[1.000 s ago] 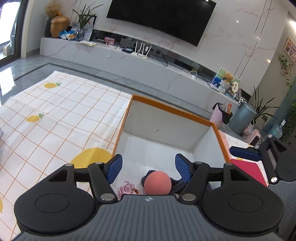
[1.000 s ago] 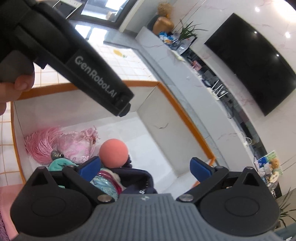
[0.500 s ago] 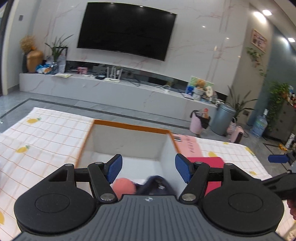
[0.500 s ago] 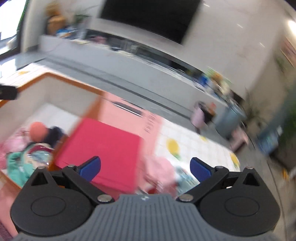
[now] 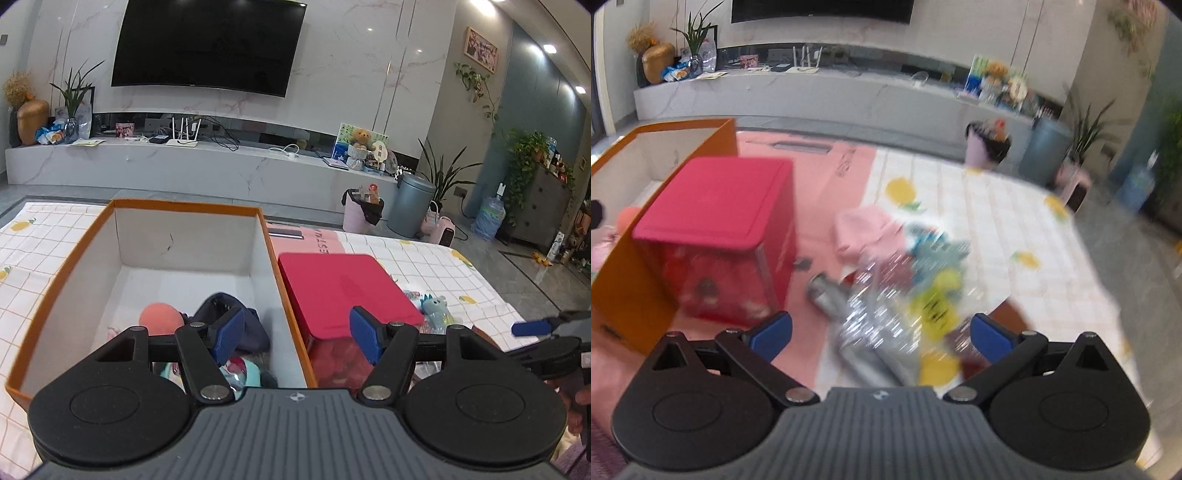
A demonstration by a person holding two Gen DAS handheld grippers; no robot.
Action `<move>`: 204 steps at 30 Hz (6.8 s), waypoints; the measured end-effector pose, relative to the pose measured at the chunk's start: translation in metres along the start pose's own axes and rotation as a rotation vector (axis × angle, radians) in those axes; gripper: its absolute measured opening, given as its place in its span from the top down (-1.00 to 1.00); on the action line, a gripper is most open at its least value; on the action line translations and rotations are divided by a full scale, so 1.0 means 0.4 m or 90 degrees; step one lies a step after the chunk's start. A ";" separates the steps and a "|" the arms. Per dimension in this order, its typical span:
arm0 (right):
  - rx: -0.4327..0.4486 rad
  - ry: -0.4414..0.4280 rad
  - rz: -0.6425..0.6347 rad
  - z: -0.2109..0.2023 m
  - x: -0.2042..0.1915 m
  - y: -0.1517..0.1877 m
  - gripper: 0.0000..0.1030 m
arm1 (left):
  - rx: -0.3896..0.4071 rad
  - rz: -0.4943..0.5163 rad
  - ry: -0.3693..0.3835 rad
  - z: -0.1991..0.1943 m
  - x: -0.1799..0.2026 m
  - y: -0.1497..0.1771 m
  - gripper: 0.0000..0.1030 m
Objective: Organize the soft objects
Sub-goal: 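Move both tools back from the orange box over the pile of soft items, then grasp the grey silver pouch with the left tool while the right tool moves to the clear bag, then grasp the clear biohazard-print bag with the right tool while the left tool holds the grey pouch, then carry the grey pouch and clear bag with both tools over the orange box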
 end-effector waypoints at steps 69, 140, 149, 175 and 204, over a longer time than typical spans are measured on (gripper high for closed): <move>-0.083 -0.080 0.088 0.117 0.155 0.021 -0.94 | -0.136 0.179 0.226 0.056 0.254 0.257 -0.63; -0.162 -0.050 0.135 0.181 0.114 0.112 -0.82 | -0.167 0.198 0.091 0.083 0.255 0.277 0.85; -0.180 -0.035 0.067 0.222 0.032 0.118 -0.96 | -0.184 0.181 0.087 0.093 0.250 0.278 0.82; -0.104 -0.084 0.028 0.131 0.072 0.085 0.99 | -0.079 0.289 0.110 0.059 0.321 0.280 0.96; -0.080 0.047 0.201 0.248 0.256 -0.402 1.00 | -0.080 0.225 -0.110 0.490 0.360 -0.202 0.96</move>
Point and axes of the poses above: each gripper's, at about its wrist camera, not at the fingertips, and z roughly the way its jaws point, x to its right, y to its underside, the point moved 5 cm from there along z, roughly the way its jaws point, and after that the axes turned 3 degrees about x, right-handed, at the moved point
